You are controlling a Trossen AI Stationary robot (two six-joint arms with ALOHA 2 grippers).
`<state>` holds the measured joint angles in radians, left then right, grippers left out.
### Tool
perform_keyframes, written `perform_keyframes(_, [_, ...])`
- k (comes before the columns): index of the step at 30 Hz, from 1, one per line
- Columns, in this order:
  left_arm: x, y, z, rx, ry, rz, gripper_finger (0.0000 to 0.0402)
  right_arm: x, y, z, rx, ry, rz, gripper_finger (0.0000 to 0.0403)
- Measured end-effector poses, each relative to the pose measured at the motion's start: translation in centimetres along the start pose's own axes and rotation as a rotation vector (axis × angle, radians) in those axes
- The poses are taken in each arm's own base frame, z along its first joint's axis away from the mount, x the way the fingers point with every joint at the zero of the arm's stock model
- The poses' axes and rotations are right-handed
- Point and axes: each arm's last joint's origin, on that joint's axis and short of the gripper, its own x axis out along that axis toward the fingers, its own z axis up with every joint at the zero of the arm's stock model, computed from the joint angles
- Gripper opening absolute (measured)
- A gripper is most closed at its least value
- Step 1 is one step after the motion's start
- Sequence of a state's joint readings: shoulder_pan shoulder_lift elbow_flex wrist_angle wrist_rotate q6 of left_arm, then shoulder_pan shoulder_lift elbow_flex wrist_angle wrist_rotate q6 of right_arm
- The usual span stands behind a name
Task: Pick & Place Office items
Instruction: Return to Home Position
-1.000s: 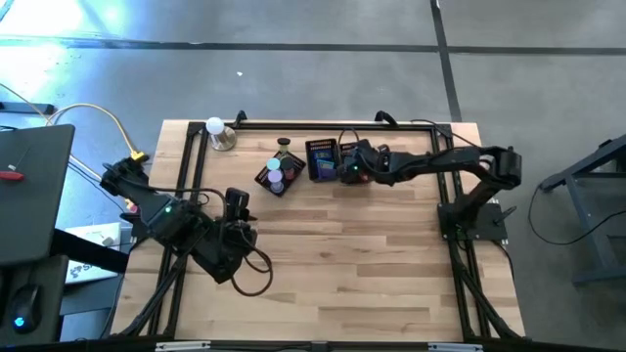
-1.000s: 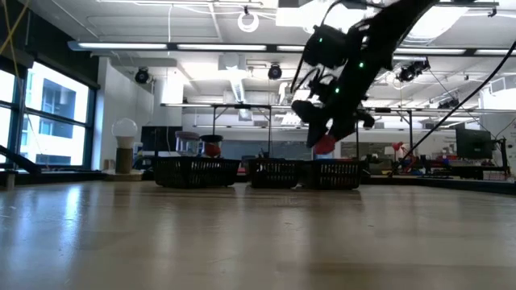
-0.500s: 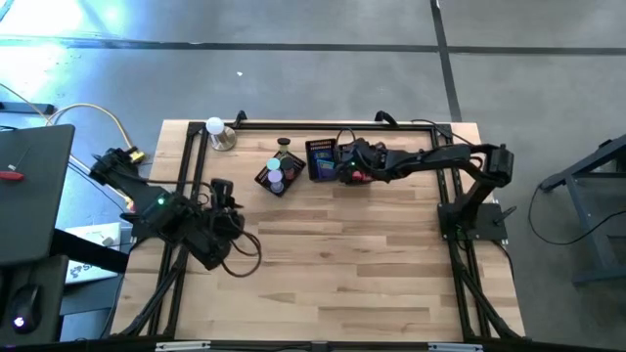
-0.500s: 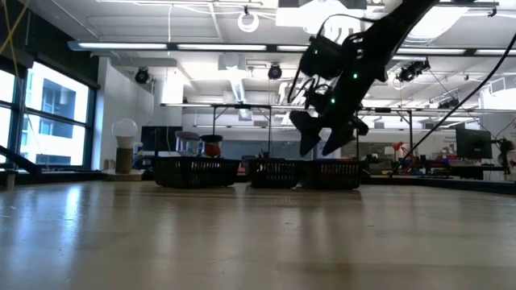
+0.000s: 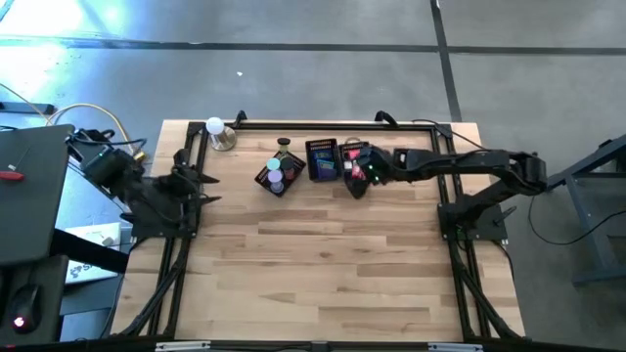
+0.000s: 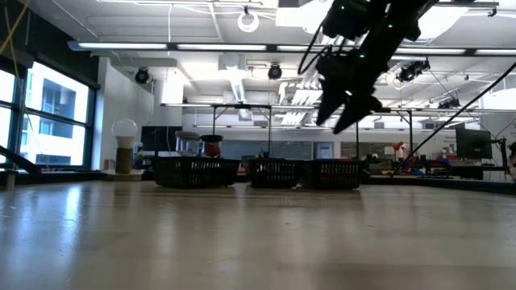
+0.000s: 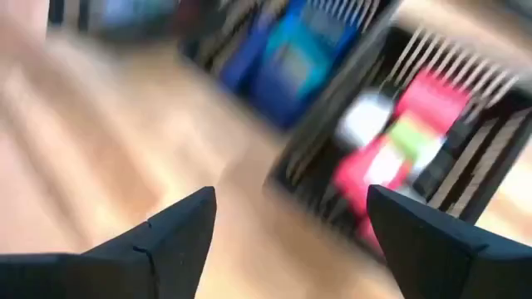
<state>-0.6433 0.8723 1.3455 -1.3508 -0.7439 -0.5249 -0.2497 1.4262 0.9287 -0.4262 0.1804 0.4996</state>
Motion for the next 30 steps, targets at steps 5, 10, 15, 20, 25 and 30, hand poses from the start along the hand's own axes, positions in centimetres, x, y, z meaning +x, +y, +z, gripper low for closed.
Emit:
perform_keyframes(5, [0.8, 0.8, -3.3, -0.092, -0.094, -0.085, 0.0183, -0.3, 1.2, -3.0, -0.046, 0.266, 0.122, 0.0251])
perform_keyframes(10, [2.6, 0.6, -6.4, -0.142, -0.139, -0.126, 0.0183, -0.5, 2.7, -5.9, -0.101, 0.385, 0.2, 0.0133])
perform_keyframes(15, [4.1, -0.1, -8.2, -0.177, -0.183, -0.168, 0.0183, -1.3, 4.7, -8.3, -0.209, 0.437, 0.254, 0.0014])
perform_keyframes(20, [5.1, -1.0, -8.5, -0.178, -0.213, -0.182, 0.0183, -3.2, 7.2, -10.5, -0.308, 0.426, 0.334, 0.0003])
perform_keyframes(25, [5.4, -1.9, -7.7, -0.242, -0.242, -0.201, 0.0183, -7.3, 9.4, -12.2, -0.383, 0.28, 0.445, 0.0002])
perform_keyframes(30, [5.7, -2.8, -6.6, -0.292, -0.286, -0.225, 0.0183, -12.6, 10.1, -14.0, -0.439, 0.035, 0.514, 0.0002])
